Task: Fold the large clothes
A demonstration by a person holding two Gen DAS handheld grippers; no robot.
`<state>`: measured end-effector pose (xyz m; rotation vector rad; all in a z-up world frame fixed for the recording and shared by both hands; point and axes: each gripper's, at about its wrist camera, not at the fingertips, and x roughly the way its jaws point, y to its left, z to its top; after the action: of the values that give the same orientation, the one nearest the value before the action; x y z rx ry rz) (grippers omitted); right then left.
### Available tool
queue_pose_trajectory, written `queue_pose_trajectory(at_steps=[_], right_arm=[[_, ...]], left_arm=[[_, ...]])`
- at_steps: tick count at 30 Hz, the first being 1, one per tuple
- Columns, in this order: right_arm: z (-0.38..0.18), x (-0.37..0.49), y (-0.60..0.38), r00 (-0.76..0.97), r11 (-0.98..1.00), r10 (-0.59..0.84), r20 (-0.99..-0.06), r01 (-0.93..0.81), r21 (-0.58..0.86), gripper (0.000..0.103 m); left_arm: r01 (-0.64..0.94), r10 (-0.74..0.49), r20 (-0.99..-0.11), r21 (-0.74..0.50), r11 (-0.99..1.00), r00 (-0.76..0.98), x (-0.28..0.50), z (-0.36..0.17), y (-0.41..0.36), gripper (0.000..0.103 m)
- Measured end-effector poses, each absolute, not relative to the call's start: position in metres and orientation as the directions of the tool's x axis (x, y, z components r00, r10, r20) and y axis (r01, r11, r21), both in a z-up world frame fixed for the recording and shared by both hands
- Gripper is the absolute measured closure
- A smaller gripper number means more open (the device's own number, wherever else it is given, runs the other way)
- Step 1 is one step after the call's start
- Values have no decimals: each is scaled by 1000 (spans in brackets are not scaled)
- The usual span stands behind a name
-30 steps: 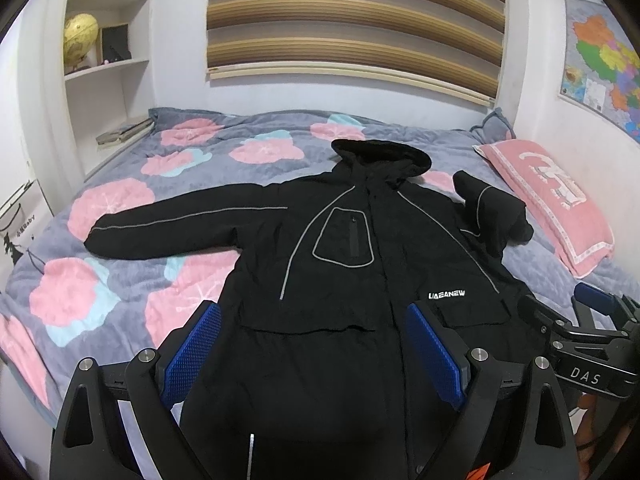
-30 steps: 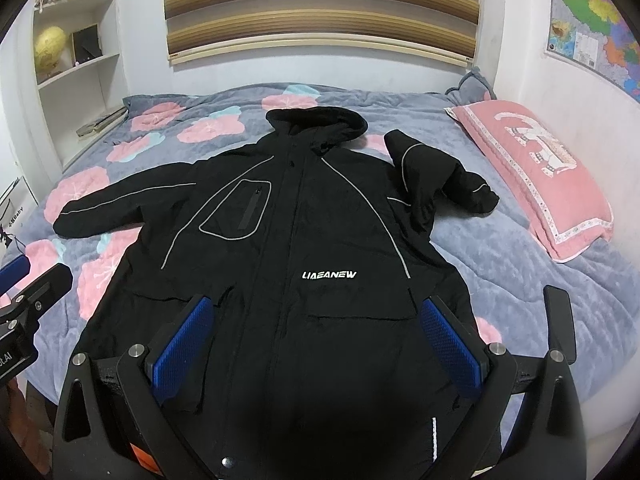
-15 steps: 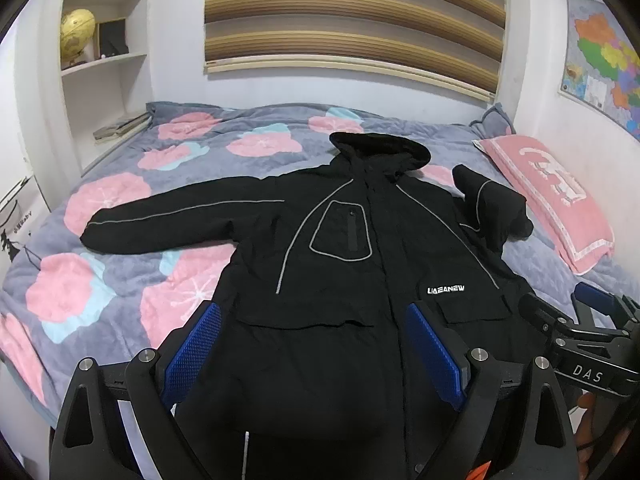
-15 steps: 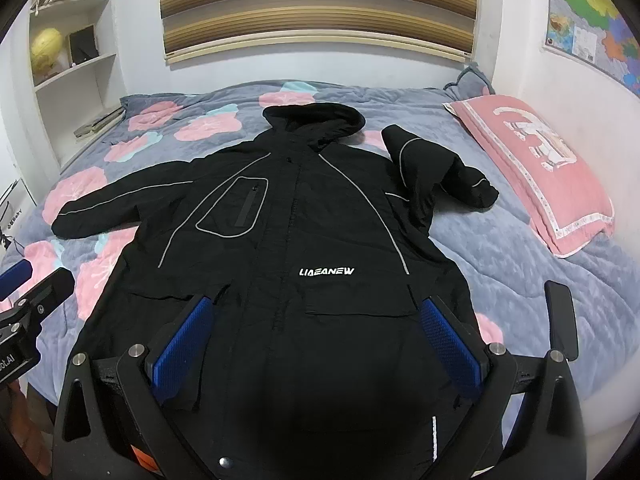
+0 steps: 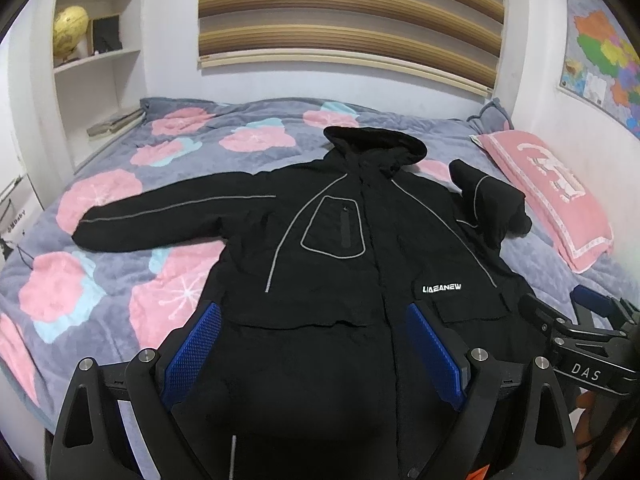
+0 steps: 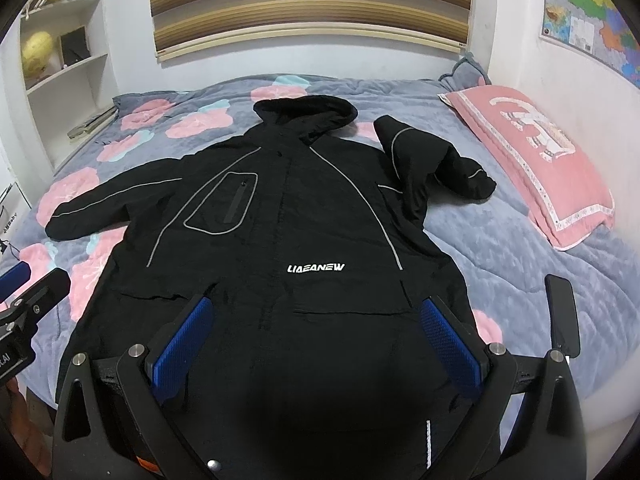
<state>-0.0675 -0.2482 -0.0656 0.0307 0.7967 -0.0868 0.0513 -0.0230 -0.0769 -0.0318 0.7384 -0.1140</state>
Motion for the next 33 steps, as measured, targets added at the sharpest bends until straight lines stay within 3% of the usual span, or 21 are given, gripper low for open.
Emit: queue_pose_trajectory(at_steps=[6, 11, 17, 21, 29, 33], right_arm=[[-73, -54, -247, 682, 996, -62, -729, 84, -7, 0], [-69, -34, -217, 691, 999, -21, -723, -6, -35, 0], [-55, 10, -176, 787, 984, 90, -610, -166, -68, 0], [-78, 59, -182, 831, 979, 125, -542, -192, -69, 0], [-207, 144, -214, 722, 989, 128, -680, -141, 36, 0], [-227, 153, -213, 689, 989, 136, -712, -141, 52, 0]], left_arm=[[43, -110, -687, -115, 992, 718, 70, -91, -4, 9], [-70, -33, -680, -124, 990, 733, 91, -101, 47, 9], [-301, 149, -637, -137, 944, 757, 132, -113, 160, 9], [-426, 232, -613, -189, 885, 755, 164, -129, 253, 9], [-516, 225, -617, -344, 785, 754, 216, -170, 371, 9], [-526, 158, -626, -461, 714, 764, 242, -202, 409, 9]])
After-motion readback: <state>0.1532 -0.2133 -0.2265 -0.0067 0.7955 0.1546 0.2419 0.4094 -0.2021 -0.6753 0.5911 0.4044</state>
